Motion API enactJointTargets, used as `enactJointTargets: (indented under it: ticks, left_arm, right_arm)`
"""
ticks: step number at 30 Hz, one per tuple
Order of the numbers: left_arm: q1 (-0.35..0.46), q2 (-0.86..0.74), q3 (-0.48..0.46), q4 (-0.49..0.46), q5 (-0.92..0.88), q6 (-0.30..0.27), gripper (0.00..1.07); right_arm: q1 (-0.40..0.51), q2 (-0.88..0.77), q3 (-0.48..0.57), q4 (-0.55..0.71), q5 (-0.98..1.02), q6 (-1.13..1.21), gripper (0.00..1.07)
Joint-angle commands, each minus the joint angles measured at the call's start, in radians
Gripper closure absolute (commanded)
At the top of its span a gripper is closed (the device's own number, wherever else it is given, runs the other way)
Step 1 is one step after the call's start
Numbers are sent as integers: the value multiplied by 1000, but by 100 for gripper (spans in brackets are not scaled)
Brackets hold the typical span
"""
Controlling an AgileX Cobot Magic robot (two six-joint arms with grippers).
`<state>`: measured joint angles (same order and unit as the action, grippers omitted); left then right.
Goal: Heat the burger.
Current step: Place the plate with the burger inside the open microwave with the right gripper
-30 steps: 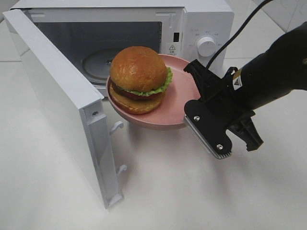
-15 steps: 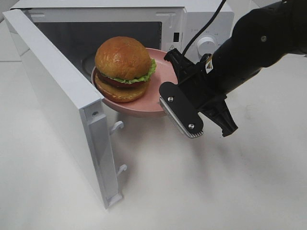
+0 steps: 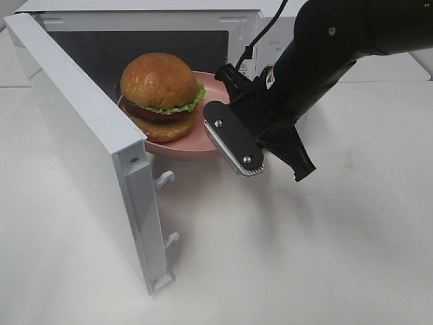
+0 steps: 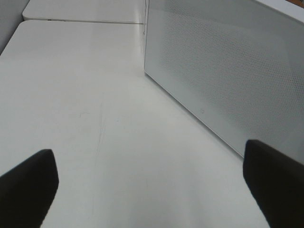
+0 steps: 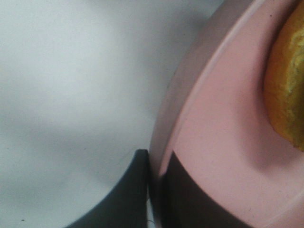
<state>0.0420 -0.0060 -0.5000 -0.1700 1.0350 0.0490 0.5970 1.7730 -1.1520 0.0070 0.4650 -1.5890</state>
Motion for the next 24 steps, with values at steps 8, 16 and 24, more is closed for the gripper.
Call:
enactJointTargets:
  ticks: [8, 16, 24]
  left_arm:
    - [-2, -17, 2, -4, -2, -5, 9]
    - [-2, -17, 2, -4, -2, -5, 9]
    - [-2, -17, 2, -4, -2, -5, 9]
  right_arm:
    - [-1, 65, -118, 21, -61, 42, 107]
    - [3, 140, -206, -31, -57, 133, 107]
    - [3, 200, -291, -62, -41, 186, 107]
